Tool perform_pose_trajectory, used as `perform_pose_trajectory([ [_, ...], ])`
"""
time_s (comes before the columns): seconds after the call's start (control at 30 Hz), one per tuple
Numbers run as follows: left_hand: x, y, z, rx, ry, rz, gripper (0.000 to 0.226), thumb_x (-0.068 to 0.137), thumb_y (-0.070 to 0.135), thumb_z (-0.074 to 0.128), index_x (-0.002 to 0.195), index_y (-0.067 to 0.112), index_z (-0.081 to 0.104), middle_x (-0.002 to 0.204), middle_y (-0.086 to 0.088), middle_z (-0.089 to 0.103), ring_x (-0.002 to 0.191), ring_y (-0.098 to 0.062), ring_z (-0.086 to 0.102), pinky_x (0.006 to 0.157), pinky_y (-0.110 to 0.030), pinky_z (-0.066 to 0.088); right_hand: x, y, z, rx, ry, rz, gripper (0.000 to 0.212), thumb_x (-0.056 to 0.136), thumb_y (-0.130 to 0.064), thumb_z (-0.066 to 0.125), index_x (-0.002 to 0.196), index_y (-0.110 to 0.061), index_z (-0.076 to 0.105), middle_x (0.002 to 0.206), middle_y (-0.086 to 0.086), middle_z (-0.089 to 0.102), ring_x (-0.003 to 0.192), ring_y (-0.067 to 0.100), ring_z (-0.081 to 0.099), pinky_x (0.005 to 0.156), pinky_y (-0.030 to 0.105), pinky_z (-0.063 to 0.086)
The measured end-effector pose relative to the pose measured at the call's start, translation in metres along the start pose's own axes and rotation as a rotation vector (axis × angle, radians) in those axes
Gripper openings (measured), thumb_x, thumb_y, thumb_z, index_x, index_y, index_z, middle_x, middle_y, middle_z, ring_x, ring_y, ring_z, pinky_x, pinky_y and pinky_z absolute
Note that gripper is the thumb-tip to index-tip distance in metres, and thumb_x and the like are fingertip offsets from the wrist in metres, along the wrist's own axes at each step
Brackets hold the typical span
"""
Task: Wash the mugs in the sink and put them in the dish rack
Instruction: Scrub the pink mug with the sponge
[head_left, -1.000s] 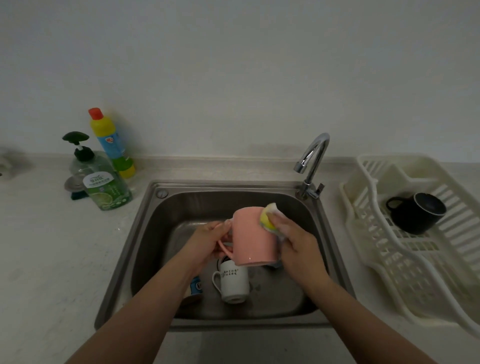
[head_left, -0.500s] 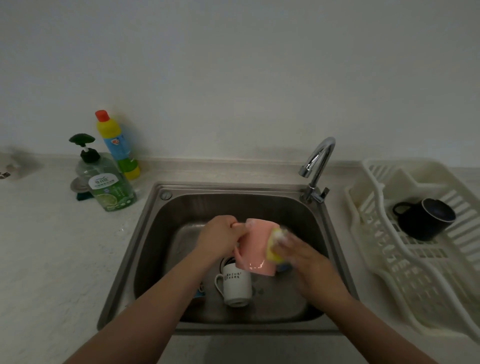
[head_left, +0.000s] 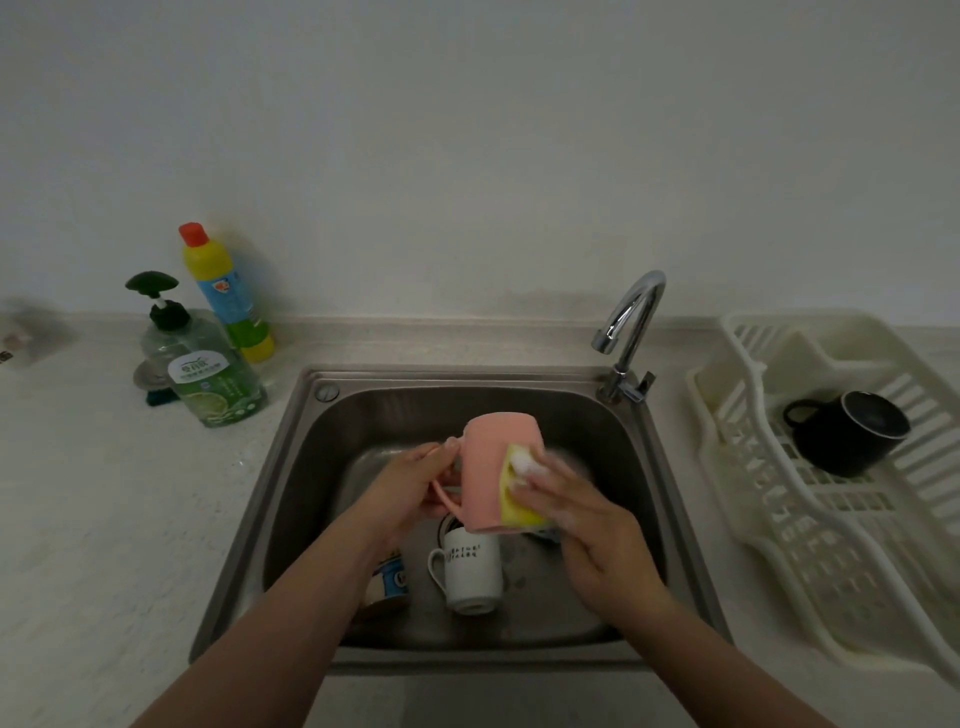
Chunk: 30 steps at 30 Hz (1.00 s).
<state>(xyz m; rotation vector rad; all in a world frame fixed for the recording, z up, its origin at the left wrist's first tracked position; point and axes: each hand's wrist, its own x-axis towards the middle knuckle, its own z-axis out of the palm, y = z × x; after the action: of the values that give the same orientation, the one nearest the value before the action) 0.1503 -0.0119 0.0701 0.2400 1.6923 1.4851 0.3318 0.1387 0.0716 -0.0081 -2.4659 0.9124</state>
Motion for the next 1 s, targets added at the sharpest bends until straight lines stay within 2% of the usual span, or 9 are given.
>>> perform_pose_trajectory([
  [0.13,0.0,-0.012,-0.006,-0.139,-0.022,-0.039,0.031,0.098,0.04,0.051,0.088,0.013,0.062,0.074,-0.004,0.058,0.064,-0.016,0.055,0.065,-0.03,0.043,0.003,0.007,-0.004,0.032,0.088,0.115,0.044,0.095,-0.007,0.047,0.127,-0.035,0.058,0.132,-0.026,0.053,0.123,-0.008,0.049,0.104,0.02,0.042],
  [0.27,-0.002,-0.01,-0.001,-0.144,-0.005,-0.044,0.029,0.1,0.037,0.05,0.09,0.013,0.063,0.073,-0.002,0.061,0.065,-0.016,0.058,0.066,-0.03,0.045,0.017,-0.01,0.003,0.016,0.005,0.122,0.042,0.095,-0.008,0.046,0.13,-0.027,0.06,0.143,-0.005,0.05,0.134,0.002,0.042,0.109,0.02,0.036],
  [0.37,-0.008,-0.004,-0.004,0.068,0.048,-0.011,0.029,0.1,0.037,0.05,0.097,0.014,0.067,0.081,-0.001,0.07,0.063,-0.014,0.065,0.058,-0.026,0.049,-0.003,0.009,-0.006,-0.047,-0.121,-0.031,0.046,0.09,-0.007,0.046,0.13,-0.025,0.058,0.144,-0.012,0.047,0.137,0.007,0.04,0.113,0.026,0.032],
  [0.47,-0.008,0.002,0.012,0.389,0.103,0.02,0.028,0.098,0.038,0.053,0.102,0.013,0.067,0.089,-0.004,0.074,0.067,-0.017,0.071,0.055,-0.022,0.054,0.015,0.014,-0.001,-0.101,-0.061,0.179,0.053,0.09,-0.002,0.056,0.135,-0.027,0.051,0.144,-0.017,0.037,0.137,0.002,0.032,0.112,0.034,0.036],
  [0.6,-0.003,0.003,0.022,0.604,0.149,0.034,0.036,0.095,0.04,0.058,0.095,0.004,0.067,0.086,-0.01,0.074,0.073,-0.025,0.073,0.066,-0.034,0.059,0.014,0.005,0.005,-0.371,-0.368,-0.189,0.05,0.06,-0.026,0.085,0.108,-0.021,0.073,0.124,-0.002,0.066,0.121,0.015,0.056,0.093,0.038,0.052],
  [0.73,-0.002,-0.001,0.024,0.599,0.19,0.002,0.034,0.097,0.038,0.056,0.095,0.006,0.066,0.085,-0.008,0.074,0.069,-0.019,0.072,0.059,-0.027,0.058,0.007,0.024,0.005,-0.33,-0.24,0.037,0.044,0.081,-0.025,0.045,0.117,-0.02,0.07,0.129,0.002,0.063,0.123,0.019,0.054,0.098,0.037,0.048],
  [0.83,0.0,0.0,0.025,0.462,0.176,-0.012,0.035,0.098,0.036,0.055,0.101,0.003,0.065,0.088,-0.009,0.073,0.066,-0.017,0.069,0.055,-0.023,0.055,0.008,0.014,0.014,-0.308,-0.305,-0.125,0.042,0.081,-0.021,0.045,0.114,-0.018,0.071,0.129,0.0,0.063,0.127,0.022,0.053,0.102,0.039,0.043],
  [0.9,-0.002,0.002,0.021,0.411,0.167,0.004,0.033,0.098,0.035,0.055,0.103,0.004,0.065,0.089,-0.01,0.074,0.064,-0.017,0.068,0.053,-0.023,0.055,-0.002,0.012,0.008,-0.214,-0.337,-0.168,0.04,0.084,-0.018,0.046,0.116,-0.021,0.07,0.133,-0.007,0.059,0.132,0.013,0.046,0.106,0.031,0.04],
  [1.0,-0.004,0.0,0.013,0.343,0.132,-0.007,0.027,0.099,0.037,0.052,0.104,0.013,0.065,0.089,-0.005,0.074,0.063,-0.013,0.069,0.052,-0.02,0.052,-0.003,0.02,-0.003,-0.098,-0.073,0.121,0.048,0.094,-0.008,0.048,0.134,-0.034,0.05,0.145,-0.02,0.037,0.139,0.006,0.035,0.107,0.007,0.028],
])
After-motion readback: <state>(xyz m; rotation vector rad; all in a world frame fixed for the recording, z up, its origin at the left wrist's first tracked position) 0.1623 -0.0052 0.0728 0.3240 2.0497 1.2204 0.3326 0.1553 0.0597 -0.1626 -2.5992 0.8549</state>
